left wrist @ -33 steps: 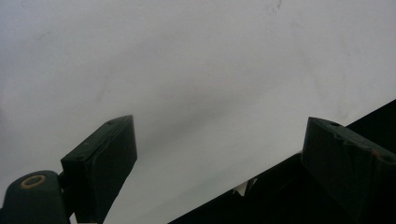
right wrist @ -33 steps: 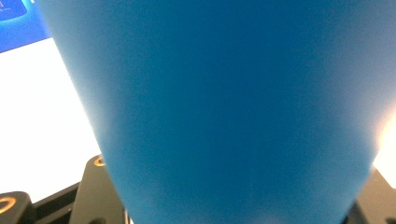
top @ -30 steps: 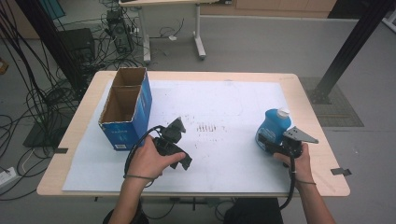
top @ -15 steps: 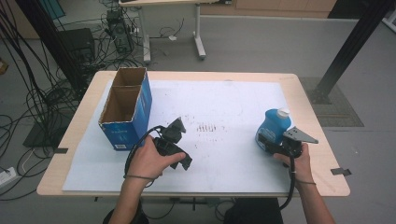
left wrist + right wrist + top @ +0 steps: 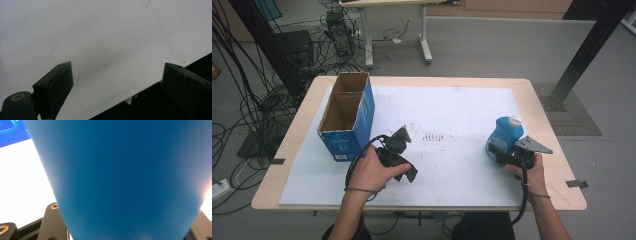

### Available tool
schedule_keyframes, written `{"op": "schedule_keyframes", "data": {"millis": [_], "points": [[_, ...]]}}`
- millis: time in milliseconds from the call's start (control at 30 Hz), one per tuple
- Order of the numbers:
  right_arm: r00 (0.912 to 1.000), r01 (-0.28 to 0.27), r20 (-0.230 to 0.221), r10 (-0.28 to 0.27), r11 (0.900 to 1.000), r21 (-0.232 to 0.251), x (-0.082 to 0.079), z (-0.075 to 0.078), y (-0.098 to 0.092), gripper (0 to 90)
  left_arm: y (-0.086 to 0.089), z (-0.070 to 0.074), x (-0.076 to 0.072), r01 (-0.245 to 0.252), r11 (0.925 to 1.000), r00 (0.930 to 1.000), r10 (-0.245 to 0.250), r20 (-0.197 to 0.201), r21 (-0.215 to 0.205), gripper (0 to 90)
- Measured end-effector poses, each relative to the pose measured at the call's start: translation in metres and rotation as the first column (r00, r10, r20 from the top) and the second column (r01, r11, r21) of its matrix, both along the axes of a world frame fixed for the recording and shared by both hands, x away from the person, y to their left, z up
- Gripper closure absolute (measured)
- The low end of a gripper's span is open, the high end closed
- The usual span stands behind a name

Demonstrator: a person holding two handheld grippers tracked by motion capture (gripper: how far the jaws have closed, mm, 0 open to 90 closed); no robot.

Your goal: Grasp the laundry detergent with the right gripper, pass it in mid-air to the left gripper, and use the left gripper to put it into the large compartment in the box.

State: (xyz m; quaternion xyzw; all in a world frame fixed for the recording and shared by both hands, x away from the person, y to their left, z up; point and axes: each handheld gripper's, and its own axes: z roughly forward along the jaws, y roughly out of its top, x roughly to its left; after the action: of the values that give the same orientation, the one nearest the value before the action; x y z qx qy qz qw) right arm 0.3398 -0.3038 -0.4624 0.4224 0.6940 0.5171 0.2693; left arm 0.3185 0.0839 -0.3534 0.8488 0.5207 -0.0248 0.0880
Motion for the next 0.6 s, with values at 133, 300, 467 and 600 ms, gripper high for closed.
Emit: {"op": "schedule_keyframes", "data": {"millis": [133,300,467,600], "points": [[1.0,0.0,-0.001,0.0,1.0,0.0,0.0,0.0,0.0,40.3,0.0002,0.0002,0.0,-0.002,1.0,1.0,0.002,0.001,0.001,10.9],[1.0,0.001,0.0,-0.001,1.0,0.0,-0.0001,-0.0001,0.0,40.3,0.0,0.0011,0.0001,-0.002,1.0,1.0,0.002,-0.001,0.004,10.9],[1.0,0.003,0.004,-0.003,1.0,0.0,-0.0004,-0.0003,0.0002,40.4,-0.0003,0.0019,0.0006,0.003,1.0,1.0,-0.003,0.001,0.006,10.9],[1.0,0.002,0.005,-0.002,1.0,-0.001,-0.0003,-0.0003,0.0001,40.5,-0.0011,0.003,0.0011,0.004,1.0,1.0,-0.004,0.003,0.005,10.9]]}}
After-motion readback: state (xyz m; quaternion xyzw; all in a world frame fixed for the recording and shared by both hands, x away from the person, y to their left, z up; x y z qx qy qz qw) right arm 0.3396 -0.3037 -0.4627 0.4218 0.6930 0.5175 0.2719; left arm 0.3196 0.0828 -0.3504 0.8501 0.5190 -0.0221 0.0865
